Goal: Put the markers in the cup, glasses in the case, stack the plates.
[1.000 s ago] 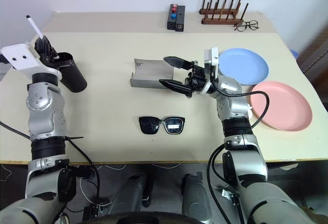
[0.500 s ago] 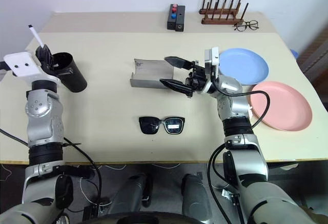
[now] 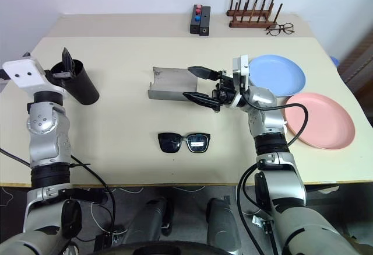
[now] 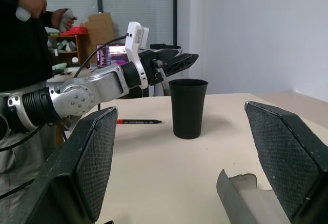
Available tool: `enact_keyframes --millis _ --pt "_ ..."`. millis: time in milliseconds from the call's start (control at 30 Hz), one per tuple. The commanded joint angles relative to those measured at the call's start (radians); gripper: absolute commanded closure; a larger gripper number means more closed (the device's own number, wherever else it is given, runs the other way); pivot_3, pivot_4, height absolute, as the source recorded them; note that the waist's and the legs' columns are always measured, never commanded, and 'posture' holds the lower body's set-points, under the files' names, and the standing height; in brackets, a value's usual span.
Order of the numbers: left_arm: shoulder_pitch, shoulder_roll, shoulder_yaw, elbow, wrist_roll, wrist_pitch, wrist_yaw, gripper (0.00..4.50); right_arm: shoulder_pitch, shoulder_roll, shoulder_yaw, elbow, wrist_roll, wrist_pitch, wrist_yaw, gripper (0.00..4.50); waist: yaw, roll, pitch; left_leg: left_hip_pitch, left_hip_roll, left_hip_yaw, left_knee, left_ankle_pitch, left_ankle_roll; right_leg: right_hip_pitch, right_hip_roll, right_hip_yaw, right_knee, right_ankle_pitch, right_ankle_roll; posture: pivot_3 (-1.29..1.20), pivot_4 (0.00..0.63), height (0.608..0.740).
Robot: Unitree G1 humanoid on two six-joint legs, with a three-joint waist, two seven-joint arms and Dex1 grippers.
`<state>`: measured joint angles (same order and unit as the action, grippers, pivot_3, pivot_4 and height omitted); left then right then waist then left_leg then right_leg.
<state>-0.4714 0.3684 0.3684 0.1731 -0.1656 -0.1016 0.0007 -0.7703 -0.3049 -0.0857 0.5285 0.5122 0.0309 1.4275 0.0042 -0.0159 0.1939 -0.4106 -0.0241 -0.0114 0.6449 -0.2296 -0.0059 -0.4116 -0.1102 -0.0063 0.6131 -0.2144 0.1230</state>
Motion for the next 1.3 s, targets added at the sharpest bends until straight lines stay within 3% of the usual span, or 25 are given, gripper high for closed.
enact_keyframes --millis 33,167,400,567,733,900,1067,1300 --pt "-0.024 -0.003 0.019 -0.071 -0.049 -0.017 -0.017 0.06 -0.03 -0.012 -0.011 -0.004 -0.001 -0.014 0.0 0.45 0.0 0.0 0.0 0.0 0.0 0.0 0.0 0.0 0.0 0.0 0.0 0.0 0.0 0.0 0.0 0.0 0.15 0.74" --pt "-0.06 -0.004 0.063 -0.13 -0.169 0.064 -0.025 0.06 -0.036 -0.011 -0.011 0.011 -0.005 -0.022 0.0 0.45 0.0 0.0 0.0 0.0 0.002 0.0 0.0 0.0 0.0 0.0 0.0 0.0 0.0 0.0 0.0 0.0 0.15 0.74" --pt "-0.028 0.113 0.227 -0.243 -0.358 0.263 -0.018 0.06 -0.04 -0.021 -0.018 0.045 -0.013 -0.037 0.015 0.45 -0.022 0.0 0.0 0.0 0.001 0.0 -0.002 0.0 0.0 -0.001 0.0 0.0 0.0 0.0 0.0 0.0 0.15 0.74" --pt "0.046 0.207 0.3 -0.36 -0.411 0.451 0.026 0.06 -0.044 -0.035 -0.02 0.069 -0.016 -0.046 0.027 0.45 -0.022 0.0 0.0 0.0 0.001 0.0 -0.002 0.0 -0.001 -0.001 0.0 0.0 0.0 0.0 0.0 0.0 0.15 0.74" --pt "0.175 0.352 0.439 -0.419 -0.496 0.719 0.033 0.06 -0.04 -0.049 -0.02 0.083 -0.017 -0.04 0.043 0.45 -0.023 0.0 0.0 0.0 0.003 -0.001 -0.002 0.0 -0.001 -0.002 0.0 0.0 0.0 0.0 0.0 0.0 0.15 0.74" --pt "0.29 0.522 0.492 -0.335 -0.541 0.956 -0.099 0.06 -0.031 -0.055 -0.008 0.072 -0.022 -0.029 0.054 0.45 -0.022 0.001 0.001 0.0 0.003 -0.001 -0.003 -0.001 -0.001 -0.003 0.002 0.0 0.0 -0.002 -0.003 0.0 0.15 0.74" --pt "0.364 0.63 0.448 -0.236 -0.524 1.037 -0.269 0.06 0.001 -0.091 0.017 0.021 -0.03 0.026 0.086 0.45 -0.02 0.0 0.001 0.0 0.004 -0.001 -0.006 -0.002 -0.004 -0.005 0.0 0.0 -0.001 -0.003 -0.005 0.0 0.15 0.74" --pt "0.395 0.691 0.326 -0.188 -0.475 1.046 -0.453 0.06 0.075 -0.167 0.061 -0.063 -0.05 0.066 0.158 0.45 -0.022 0.0 0.001 0.0 0.003 0.002 -0.016 0.0 -0.006 -0.011 -0.003 0.001 -0.001 -0.004 -0.007 0.0 0.15 0.74"
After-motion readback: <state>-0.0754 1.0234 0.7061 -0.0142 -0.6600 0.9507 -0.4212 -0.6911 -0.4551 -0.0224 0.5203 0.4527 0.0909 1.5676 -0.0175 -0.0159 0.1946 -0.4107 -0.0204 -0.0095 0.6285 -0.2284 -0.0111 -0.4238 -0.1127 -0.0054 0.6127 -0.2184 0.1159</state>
